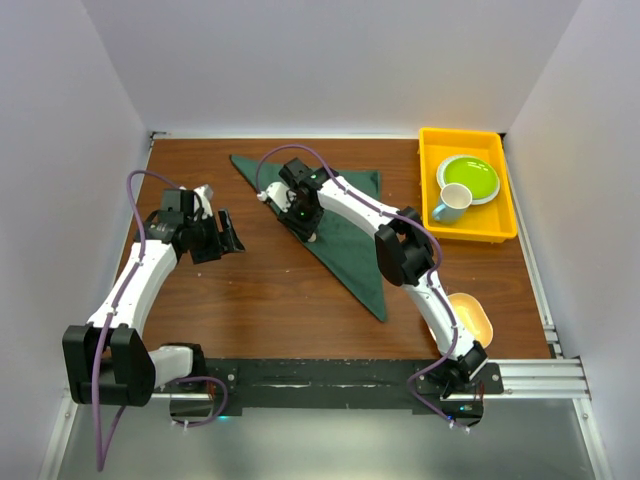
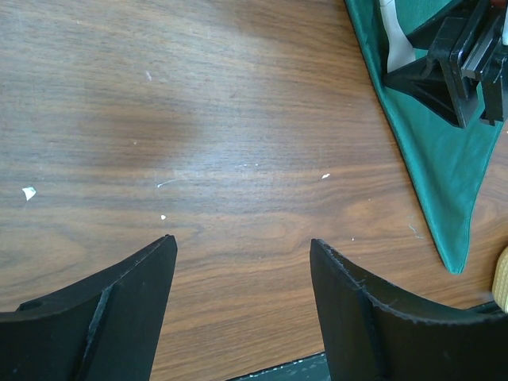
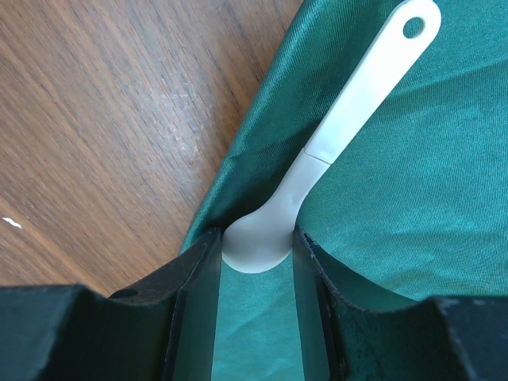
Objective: Fold the napkin, place the utensils inside, and roll it up
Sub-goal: Place the utensil onto the napkin
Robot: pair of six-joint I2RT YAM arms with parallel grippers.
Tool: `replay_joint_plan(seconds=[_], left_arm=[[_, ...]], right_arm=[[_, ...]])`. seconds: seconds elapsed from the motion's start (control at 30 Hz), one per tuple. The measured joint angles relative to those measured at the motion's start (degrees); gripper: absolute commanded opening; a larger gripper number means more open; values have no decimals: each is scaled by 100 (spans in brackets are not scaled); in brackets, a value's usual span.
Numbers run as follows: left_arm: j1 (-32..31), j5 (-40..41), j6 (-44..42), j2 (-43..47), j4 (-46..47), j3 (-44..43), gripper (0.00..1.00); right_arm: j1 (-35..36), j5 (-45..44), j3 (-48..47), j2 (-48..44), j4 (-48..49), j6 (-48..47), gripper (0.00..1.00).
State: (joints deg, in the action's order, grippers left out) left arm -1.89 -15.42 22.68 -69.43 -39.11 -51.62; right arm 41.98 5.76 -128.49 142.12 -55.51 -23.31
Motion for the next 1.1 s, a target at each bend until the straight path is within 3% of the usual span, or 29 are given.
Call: replay_joint_plan(seconds=[0.37,0.6,0.83,1.1], left_arm=[[0,-46,0,-4,4,50,73],[0,-61,0,-4,2,68,73],[0,-63,0,-4,2,74,73],[2,-90,2,-4,11,98,73]], right_arm=[[2,0,-22,2,31,15,1],[2,4,-92,15,79,20,10],[2,4,-92,22,105,42,30],[2,-48,-92,24,114,129,68]])
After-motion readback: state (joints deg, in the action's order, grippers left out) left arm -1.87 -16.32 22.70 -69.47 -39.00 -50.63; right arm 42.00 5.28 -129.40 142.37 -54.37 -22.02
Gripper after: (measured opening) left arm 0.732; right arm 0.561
